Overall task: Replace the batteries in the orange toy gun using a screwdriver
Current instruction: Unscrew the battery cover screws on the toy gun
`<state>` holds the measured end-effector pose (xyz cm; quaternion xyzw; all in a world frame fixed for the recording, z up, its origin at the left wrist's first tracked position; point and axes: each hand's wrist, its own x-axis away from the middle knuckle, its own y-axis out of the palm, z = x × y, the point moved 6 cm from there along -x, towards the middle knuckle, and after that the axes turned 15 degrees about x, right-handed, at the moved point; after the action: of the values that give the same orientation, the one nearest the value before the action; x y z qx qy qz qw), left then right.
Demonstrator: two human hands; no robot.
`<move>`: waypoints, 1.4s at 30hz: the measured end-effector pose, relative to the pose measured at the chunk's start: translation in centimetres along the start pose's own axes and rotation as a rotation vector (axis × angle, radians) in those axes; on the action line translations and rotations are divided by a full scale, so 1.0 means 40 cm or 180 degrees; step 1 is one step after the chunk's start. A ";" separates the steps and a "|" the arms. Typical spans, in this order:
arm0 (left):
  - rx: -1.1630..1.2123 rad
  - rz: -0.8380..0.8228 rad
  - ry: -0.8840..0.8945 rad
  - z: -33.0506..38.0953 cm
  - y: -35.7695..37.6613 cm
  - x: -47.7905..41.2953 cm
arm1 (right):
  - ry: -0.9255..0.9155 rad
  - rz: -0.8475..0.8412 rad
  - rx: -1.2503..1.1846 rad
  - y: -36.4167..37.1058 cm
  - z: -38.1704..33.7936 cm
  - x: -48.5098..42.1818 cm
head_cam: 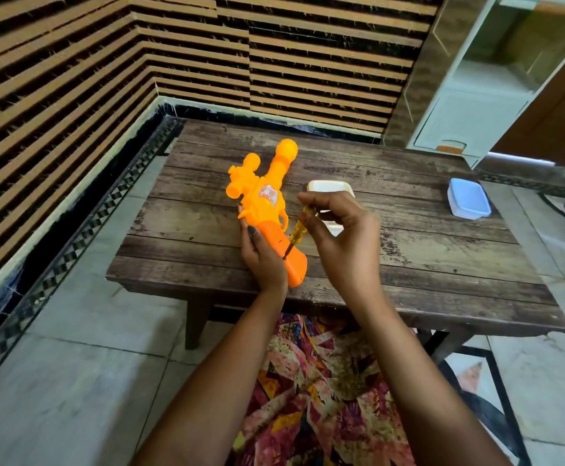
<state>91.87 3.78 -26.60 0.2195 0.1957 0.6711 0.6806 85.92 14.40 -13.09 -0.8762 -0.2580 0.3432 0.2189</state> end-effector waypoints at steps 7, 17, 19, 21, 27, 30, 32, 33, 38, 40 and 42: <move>0.0121 0.0033 -0.0022 -0.004 0.000 -0.002 | 0.0163 -0.0049 0.0001 0.005 0.017 0.006; 0.0100 -0.0054 0.0036 0.003 0.003 0.000 | 0.0027 -0.0012 0.0087 0.017 0.005 0.016; 0.0098 -0.0023 -0.0033 -0.001 0.002 0.000 | 0.0068 -0.0085 -0.0006 0.012 0.008 0.009; 0.0098 -0.0029 -0.0060 -0.002 0.004 0.000 | 0.0022 -0.0155 0.0007 0.010 0.004 0.001; 0.0047 -0.0008 -0.0094 -0.001 0.002 0.003 | -0.0059 -0.0200 0.0202 0.011 -0.001 0.002; -0.0013 -0.0008 -0.0131 -0.004 0.000 0.001 | 0.0071 -0.0179 0.0096 0.003 0.000 0.000; -0.0021 0.0016 -0.0163 -0.006 0.000 0.003 | 0.0090 -0.0114 0.0020 -0.003 0.002 -0.001; -0.0012 0.0029 -0.0182 -0.005 0.000 0.004 | 0.0088 -0.0089 -0.0002 -0.004 0.001 -0.002; 0.0044 -0.0011 -0.0109 -0.003 0.002 0.002 | -0.0031 -0.0092 0.0227 0.000 -0.008 0.004; -0.0004 -0.0020 -0.0089 -0.006 0.001 -0.001 | 0.0039 -0.0117 0.0236 0.002 -0.005 0.003; -0.0026 -0.0030 -0.0093 -0.007 0.000 -0.002 | 0.0135 -0.0123 0.0170 0.001 0.001 -0.001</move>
<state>91.71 3.73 -26.84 0.2255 0.1840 0.6654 0.6874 85.87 14.37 -13.13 -0.8720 -0.2608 0.3271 0.2543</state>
